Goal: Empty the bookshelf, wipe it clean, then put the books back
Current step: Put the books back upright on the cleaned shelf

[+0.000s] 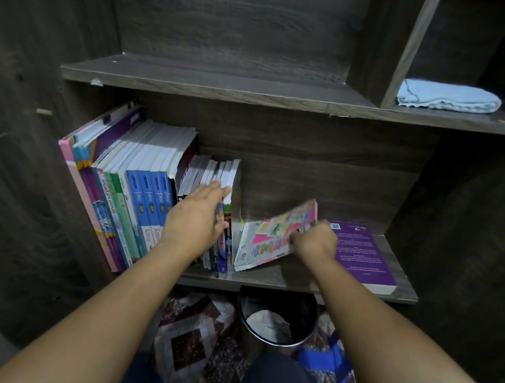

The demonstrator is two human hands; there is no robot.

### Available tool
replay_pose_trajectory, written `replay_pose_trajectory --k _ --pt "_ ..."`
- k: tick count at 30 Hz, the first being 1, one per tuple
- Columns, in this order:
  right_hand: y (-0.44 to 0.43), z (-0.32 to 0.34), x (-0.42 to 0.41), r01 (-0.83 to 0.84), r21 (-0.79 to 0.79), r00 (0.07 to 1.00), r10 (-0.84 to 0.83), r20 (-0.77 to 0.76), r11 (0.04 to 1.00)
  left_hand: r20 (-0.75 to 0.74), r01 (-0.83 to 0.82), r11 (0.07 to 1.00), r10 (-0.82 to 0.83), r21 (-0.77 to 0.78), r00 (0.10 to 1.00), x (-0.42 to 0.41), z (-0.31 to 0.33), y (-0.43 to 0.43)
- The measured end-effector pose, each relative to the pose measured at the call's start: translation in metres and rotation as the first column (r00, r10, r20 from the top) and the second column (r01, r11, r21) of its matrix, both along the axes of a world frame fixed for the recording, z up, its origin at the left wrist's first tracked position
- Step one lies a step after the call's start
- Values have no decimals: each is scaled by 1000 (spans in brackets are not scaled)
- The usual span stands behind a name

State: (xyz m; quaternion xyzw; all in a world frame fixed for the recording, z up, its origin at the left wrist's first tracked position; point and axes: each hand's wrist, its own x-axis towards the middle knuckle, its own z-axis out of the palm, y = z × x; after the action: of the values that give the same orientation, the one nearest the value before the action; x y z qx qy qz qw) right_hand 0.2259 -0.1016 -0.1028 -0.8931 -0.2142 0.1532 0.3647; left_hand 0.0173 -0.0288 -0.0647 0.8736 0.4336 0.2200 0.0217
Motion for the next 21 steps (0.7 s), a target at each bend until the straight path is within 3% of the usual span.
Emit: replay_pose_trajectory --k 6,11,14,21 --pt "15 34 -58 -313 148 938 281 202 938 29 51 995 -49 -90 998 -10 -3 2" --pt "22 38 -75 -566 296 801 598 -23 770 83 99 976 -85 -195 993 -18 0 6" --pt "23 40 -74 -665 217 732 681 0 715 109 118 964 -94 -238 990 -22 3 5" --pt "14 58 -60 -743 -15 670 742 -17 670 139 136 970 -110 -200 984 -20 2 1"
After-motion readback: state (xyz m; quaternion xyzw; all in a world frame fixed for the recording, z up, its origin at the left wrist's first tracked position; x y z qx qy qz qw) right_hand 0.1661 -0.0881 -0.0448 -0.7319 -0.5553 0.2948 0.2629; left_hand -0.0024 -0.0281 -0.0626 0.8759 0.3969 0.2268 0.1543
